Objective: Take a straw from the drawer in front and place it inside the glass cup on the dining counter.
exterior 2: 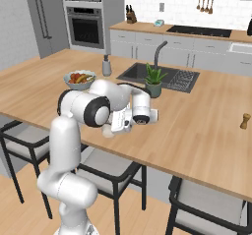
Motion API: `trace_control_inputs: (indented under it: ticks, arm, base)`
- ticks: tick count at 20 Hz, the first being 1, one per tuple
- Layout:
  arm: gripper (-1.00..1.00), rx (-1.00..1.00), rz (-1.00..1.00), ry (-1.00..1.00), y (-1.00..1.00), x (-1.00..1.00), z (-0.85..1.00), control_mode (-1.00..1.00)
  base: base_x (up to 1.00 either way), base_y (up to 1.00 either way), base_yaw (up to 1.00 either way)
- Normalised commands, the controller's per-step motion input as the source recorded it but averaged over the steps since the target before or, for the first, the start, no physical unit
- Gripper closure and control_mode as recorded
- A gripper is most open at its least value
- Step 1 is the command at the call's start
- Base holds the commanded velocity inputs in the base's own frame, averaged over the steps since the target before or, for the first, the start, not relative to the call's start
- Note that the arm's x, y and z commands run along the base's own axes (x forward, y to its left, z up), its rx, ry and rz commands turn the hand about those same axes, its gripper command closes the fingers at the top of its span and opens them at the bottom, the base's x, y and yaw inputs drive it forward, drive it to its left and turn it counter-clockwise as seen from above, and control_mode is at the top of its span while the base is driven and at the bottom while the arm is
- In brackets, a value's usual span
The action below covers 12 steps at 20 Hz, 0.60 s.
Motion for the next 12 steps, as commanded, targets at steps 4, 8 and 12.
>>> trace_control_inputs:
  ticks: [4, 8, 12]
  arm:
    - [-1.0, 0.0, 0.0, -0.04, 0.0, 0.16, 0.0, -1.0]
    - [-1.0, 0.03, 0.0, -0.06, 0.0, 0.12, 0.06, -1.0]
    - [-1.0, 0.06, 0.0, -0.08, -0.2, 0.0, 0.73, -1.0]
  base:
    - [0.0, 0.0, 0.0]
    - [0.0, 0.0, 0.0]
    - [0.0, 0.0, 0.0]
